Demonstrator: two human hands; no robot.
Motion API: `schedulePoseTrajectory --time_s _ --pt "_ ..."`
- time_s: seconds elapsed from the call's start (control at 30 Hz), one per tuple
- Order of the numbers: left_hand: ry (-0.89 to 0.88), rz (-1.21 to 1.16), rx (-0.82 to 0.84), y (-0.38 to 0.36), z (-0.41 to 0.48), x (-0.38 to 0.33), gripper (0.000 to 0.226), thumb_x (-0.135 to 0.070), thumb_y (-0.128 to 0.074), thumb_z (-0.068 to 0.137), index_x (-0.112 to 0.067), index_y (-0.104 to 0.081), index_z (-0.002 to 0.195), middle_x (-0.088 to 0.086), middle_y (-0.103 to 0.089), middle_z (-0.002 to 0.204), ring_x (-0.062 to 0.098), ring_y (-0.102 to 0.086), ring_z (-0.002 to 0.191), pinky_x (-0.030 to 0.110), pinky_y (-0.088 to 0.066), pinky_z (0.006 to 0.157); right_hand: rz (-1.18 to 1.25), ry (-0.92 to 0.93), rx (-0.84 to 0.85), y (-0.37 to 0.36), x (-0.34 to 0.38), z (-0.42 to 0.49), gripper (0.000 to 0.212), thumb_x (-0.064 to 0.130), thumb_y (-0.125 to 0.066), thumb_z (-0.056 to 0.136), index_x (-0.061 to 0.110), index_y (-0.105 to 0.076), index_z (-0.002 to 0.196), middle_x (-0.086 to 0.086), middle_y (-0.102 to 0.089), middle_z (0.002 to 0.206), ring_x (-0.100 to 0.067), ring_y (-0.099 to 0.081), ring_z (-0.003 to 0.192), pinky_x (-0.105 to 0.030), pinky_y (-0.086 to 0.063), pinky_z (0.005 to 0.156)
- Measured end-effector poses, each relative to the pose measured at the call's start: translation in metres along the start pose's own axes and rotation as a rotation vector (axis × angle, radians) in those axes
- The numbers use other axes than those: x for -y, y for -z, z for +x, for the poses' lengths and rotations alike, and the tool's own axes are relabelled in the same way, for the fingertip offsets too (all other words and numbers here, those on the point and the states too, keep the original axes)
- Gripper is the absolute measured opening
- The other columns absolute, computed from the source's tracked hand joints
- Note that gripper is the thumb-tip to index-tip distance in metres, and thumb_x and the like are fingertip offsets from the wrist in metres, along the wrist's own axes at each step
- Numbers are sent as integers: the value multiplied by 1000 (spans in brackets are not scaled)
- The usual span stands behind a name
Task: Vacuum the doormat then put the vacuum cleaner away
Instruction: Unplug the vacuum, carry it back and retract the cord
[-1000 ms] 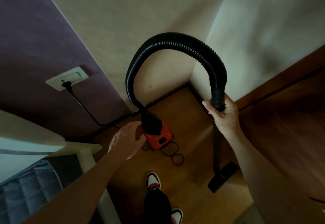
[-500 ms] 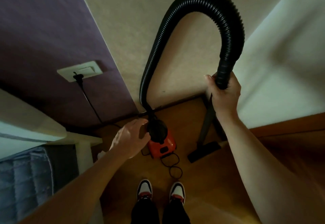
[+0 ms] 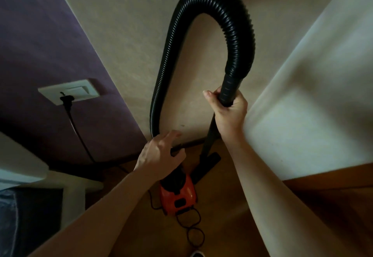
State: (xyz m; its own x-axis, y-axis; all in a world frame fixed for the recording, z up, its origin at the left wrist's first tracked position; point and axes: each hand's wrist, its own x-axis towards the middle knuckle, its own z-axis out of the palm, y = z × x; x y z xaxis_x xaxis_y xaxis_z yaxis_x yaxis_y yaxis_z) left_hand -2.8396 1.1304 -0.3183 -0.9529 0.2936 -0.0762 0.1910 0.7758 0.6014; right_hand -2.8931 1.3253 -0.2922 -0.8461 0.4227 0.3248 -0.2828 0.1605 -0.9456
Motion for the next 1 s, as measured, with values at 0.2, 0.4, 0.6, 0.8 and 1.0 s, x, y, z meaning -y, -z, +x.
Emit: schedulePoseTrajectory --time_s 0.2,0.4,0.6,0.8,1.0 --pt "-59 18 -46 -25 16 40 52 -52 -50 83 -27 -58 128 -4 -67 118 19 -66 102 40 -59 82 -38 -81 157 8 -60 -14 29 3 -84 79 22 -61 75 11 -65 66 -7 -63 64 -20 -55 71" --pt "-131 46 -167 -42 33 91 54 -58 -47 80 -33 -56 128 -17 -66 114 8 -66 99 35 -59 79 -21 -95 118 -5 -110 -22 33 11 -79 86 18 -57 63 4 -55 52 -23 -54 48 -34 -48 53" --pt "-244 29 -335 -42 52 110 50 -58 -51 82 -34 -57 126 -22 -65 106 2 -65 94 38 -58 81 -92 56 -126 -34 -117 -33 30 27 -81 85 18 -59 66 -4 -58 58 -19 -59 53 -34 -47 50" --pt "-319 57 -454 -45 51 117 45 -57 -51 83 -34 -60 120 -19 -68 102 3 -66 90 37 -58 77 -135 70 -229 -40 -108 -38 39 29 -81 84 24 -50 61 7 -50 54 -6 -50 45 -17 -36 44" --pt "-256 126 -517 -18 25 135 43 -61 -47 81 -37 -59 115 -20 -69 99 5 -68 87 39 -59 75 -125 59 -274 -43 -94 -41 37 33 -82 82 25 -52 62 7 -53 58 -13 -54 54 -30 -41 54"
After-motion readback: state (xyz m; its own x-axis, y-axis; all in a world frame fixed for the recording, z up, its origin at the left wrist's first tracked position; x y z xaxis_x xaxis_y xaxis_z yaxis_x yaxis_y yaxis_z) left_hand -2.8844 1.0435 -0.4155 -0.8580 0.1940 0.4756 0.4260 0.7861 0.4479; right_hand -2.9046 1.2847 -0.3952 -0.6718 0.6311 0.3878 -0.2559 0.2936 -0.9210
